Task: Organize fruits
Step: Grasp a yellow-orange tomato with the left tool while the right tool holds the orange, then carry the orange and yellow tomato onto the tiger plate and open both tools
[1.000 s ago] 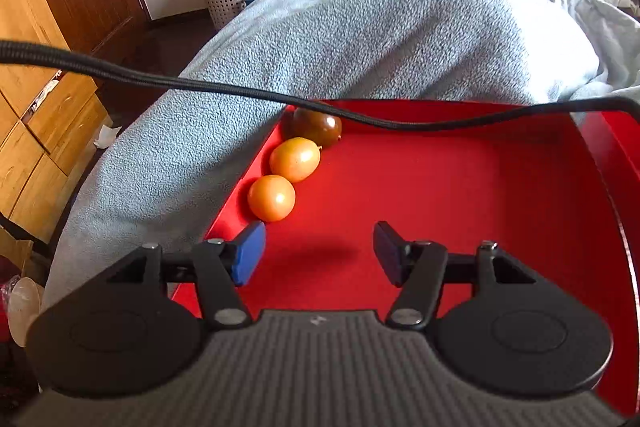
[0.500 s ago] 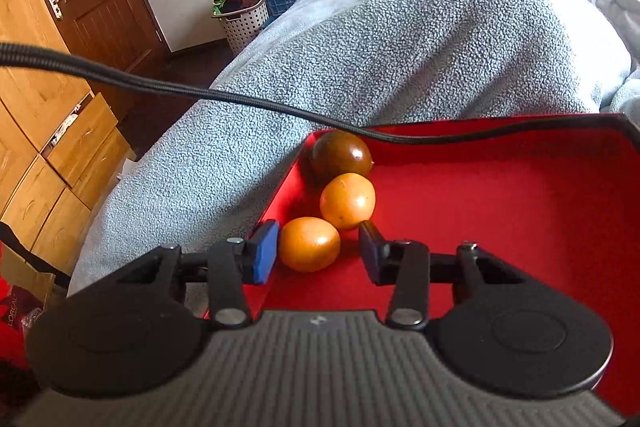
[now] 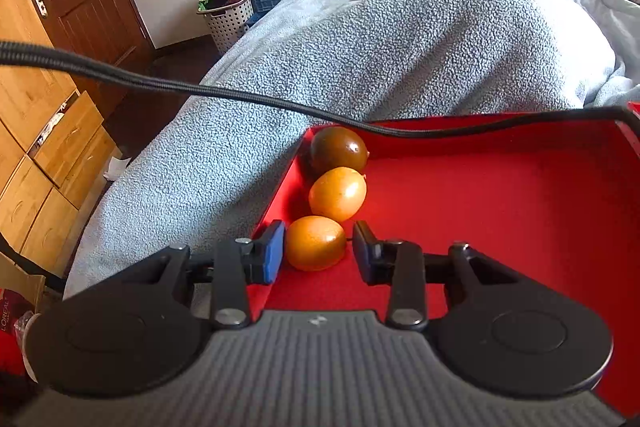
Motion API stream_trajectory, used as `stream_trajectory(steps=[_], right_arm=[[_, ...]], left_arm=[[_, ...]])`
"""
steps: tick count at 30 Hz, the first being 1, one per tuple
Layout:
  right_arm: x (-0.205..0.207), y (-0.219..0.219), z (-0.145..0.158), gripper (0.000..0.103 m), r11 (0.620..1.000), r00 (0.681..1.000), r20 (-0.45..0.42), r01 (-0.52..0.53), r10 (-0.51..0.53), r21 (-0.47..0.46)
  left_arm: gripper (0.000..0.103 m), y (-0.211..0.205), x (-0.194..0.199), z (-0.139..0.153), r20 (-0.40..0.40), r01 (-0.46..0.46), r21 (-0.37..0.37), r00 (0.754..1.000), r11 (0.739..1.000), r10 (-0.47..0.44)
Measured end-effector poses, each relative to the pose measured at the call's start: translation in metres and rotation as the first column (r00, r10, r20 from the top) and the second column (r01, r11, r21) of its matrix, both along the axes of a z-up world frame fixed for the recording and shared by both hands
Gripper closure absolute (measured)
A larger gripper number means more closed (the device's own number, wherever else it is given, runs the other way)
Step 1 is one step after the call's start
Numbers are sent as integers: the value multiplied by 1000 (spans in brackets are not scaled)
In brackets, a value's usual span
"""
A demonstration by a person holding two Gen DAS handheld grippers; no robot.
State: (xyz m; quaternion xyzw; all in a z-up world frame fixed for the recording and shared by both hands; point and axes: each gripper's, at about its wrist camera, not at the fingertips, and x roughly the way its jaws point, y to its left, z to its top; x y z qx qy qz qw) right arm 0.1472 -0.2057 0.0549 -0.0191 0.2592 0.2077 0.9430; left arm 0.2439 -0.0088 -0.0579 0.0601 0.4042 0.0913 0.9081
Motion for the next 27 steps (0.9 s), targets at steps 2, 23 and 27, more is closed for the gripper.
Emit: stream_trajectory(steps=[2,23,27], right_arm=[[-6,-2,-1,59,1000,1000,-1,-1,1,4],[-85,-82,-25,59,988,988,-38,150,-151,-21],[-89,-106,-45,59,975,974,-70,208,-213,-78]], left_arm=[[61,-1,-6,6,14,6,5,1000,1000,-6],[60,-95,-93,111,150,227,-14,963,974,-222],[60,-140,-105,111,142,311,-37,942,950,-303]])
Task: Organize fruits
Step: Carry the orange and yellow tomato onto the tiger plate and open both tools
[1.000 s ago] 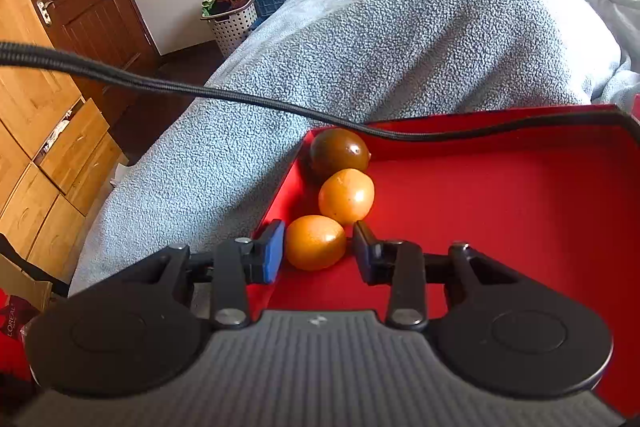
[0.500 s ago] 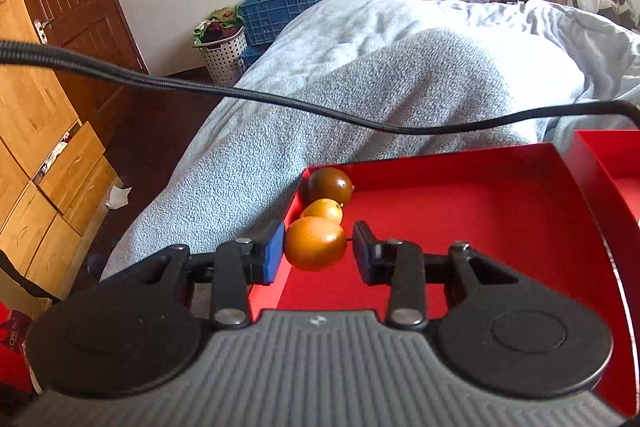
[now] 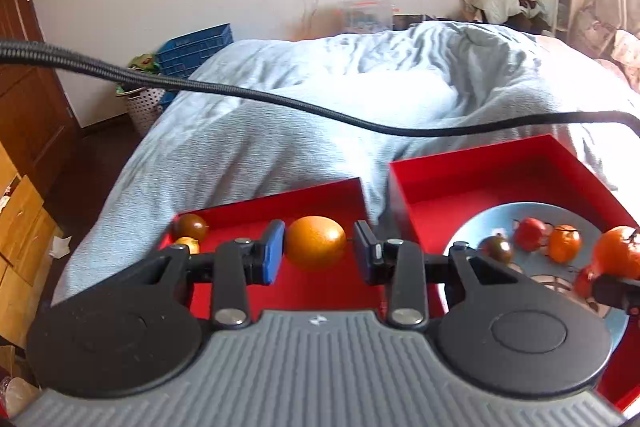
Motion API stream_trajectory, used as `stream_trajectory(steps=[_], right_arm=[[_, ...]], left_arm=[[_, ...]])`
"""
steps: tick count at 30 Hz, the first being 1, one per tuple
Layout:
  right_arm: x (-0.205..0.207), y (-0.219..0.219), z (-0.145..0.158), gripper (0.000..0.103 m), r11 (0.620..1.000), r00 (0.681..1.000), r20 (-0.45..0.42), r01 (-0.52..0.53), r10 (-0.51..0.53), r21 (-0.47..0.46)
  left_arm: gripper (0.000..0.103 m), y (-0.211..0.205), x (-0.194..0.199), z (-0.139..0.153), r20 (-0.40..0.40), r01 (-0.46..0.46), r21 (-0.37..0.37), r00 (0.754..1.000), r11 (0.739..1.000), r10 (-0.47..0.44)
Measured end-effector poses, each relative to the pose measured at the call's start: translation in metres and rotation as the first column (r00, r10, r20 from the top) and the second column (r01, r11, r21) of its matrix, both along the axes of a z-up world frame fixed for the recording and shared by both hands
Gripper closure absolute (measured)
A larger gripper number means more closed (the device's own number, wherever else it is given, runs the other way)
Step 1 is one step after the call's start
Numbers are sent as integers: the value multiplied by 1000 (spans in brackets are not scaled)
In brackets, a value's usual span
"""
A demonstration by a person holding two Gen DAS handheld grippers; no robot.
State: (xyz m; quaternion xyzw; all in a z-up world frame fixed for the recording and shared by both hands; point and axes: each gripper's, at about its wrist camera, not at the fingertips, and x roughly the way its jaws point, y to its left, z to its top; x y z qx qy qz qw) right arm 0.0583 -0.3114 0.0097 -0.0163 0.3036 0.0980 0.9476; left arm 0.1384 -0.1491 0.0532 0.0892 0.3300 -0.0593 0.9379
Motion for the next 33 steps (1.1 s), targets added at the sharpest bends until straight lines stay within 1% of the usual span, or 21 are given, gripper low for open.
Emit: stream_trajectory(steps=[5,8,11,15,19,22,25,26,30,33], right_arm=[[2,-26,-18,59,999,998,-34,47,-47,13],[6,-29,-24,59,999,998,-44,35,-35,12],[10,-28,-32,59,1000,997,-69,18,-18,-8],[14,-21,-45,59,998,994,-112,-8,1,-62],[16,-15,-53,58,995,990,-140,-20,6,-96],[17,-13,-54,58,995,989,-151,-20,4,-103],[16,-10,-55,58,993,986,-165,-17,-3,-119],[16,-10,-55,59,992,986,-167,-17,-4,-123],[12,-12,-49,57,994,986,-165,-3,-15,-105],[6,-14,-37,57,996,989,-147,9,-23,-90]], left_arm=[[60,-56,-12,-16,-25,92,7,995,996,-92],[60,-80,-16,-30,-47,127,17,991,992,-126],[60,-96,-25,-41,-67,171,22,983,985,-169],[60,-105,-25,-60,-115,211,26,972,977,-207],[59,-107,-22,-65,-157,236,16,960,972,-231],[59,-111,-22,-72,-191,248,54,953,967,-234],[42,-107,-26,-75,-177,233,78,960,969,-216],[41,-105,-26,-74,-172,230,77,962,970,-214],[36,-96,-26,-67,-165,213,63,966,975,-201],[36,-87,-30,-57,-147,214,38,967,976,-207]])
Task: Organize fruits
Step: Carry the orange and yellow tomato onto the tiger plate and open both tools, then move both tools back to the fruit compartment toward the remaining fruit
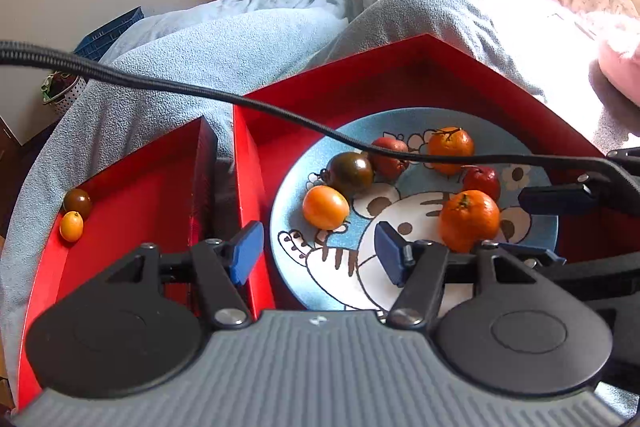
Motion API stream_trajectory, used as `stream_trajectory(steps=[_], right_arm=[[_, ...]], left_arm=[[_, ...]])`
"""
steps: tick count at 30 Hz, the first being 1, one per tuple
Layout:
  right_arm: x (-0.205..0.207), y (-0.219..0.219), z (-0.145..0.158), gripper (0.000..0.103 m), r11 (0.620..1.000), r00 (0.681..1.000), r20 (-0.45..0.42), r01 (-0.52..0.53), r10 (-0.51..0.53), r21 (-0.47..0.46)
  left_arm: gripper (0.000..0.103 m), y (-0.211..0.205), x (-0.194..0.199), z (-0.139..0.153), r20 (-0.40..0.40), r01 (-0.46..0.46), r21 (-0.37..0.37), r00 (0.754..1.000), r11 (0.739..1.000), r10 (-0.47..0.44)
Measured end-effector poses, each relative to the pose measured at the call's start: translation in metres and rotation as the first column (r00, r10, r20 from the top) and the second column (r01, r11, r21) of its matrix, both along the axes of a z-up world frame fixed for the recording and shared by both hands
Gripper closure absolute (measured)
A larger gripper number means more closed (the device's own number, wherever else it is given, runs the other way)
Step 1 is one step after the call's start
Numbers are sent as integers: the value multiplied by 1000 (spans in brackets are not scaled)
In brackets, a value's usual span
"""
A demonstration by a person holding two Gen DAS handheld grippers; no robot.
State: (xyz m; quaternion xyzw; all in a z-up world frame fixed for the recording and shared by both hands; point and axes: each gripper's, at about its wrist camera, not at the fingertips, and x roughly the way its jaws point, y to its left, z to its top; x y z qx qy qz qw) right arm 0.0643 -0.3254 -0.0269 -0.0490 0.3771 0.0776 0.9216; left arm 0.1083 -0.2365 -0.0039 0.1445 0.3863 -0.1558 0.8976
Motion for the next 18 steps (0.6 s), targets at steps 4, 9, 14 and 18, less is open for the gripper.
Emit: stream_trajectory(steps=[4,9,14,18], right_arm=[[-10,5,25,57,1000,999,43,-12,12,4],[-10,25,63,57,999,992,119,-35,34,6],[20,73,94,57,992,976,185,-119,112,29],[62,137,98,57,969,955,198,-237,219,68]], left_arm=[[35,12,-8,19,47,-17,-35,999,999,18],[35,54,-8,47,94,-93,-85,990,992,101],[35,127,-12,53,146,-219,-66,963,974,226],[35,193,-16,40,149,-340,-30,928,940,340]])
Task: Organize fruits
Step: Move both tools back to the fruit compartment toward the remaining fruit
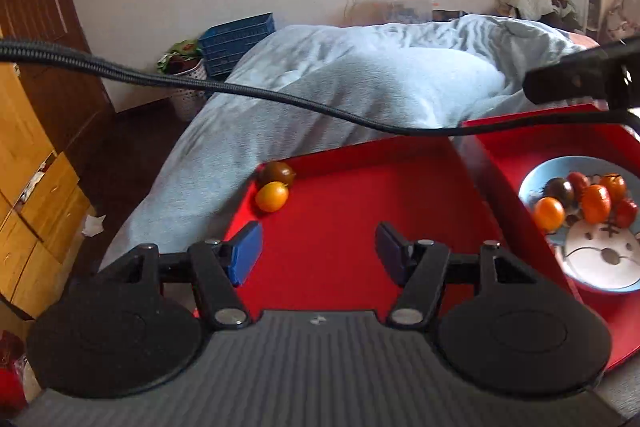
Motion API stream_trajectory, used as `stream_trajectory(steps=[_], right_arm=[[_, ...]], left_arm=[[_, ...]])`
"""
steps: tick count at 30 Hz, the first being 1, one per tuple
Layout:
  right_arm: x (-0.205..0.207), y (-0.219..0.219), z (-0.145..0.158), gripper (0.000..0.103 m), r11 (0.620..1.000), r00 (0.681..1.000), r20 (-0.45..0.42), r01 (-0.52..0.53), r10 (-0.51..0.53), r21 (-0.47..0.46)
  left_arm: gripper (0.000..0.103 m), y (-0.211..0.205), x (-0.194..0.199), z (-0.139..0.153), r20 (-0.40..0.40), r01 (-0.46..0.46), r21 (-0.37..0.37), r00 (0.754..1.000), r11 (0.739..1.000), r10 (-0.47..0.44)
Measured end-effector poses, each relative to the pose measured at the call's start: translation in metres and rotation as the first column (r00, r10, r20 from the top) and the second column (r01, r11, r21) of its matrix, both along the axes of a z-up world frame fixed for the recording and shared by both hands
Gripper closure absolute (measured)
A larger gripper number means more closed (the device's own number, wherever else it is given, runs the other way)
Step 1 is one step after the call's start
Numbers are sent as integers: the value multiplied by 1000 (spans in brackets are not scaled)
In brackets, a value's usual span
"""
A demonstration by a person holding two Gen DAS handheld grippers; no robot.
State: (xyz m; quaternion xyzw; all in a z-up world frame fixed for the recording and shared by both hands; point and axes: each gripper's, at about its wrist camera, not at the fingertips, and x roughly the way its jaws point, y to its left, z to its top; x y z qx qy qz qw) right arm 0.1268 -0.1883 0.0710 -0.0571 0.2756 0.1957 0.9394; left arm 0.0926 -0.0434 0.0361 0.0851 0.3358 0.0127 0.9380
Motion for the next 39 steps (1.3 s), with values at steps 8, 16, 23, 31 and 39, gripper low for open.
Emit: stream_trajectory(steps=[8,16,23,31,39], right_arm=[[99,131,-55,58,989,980,-140,-144,141,-13],[153,183,-111,58,984,976,-201,-113,83,-139],[160,192,-121,57,982,969,-229,-133,99,-137],[160,192,-123,57,973,971,-212,-150,112,-173],[142,154,-107,68,976,966,-242,-136,92,-169]], left_arm=[[35,74,-2,-18,-17,-101,12,995,995,101],[34,94,-4,-26,-10,-92,19,996,996,92],[32,90,-4,-30,2,-77,30,997,997,77],[31,85,-1,-33,-10,-70,33,997,997,71],[31,84,-1,-33,-7,-52,39,999,998,52]])
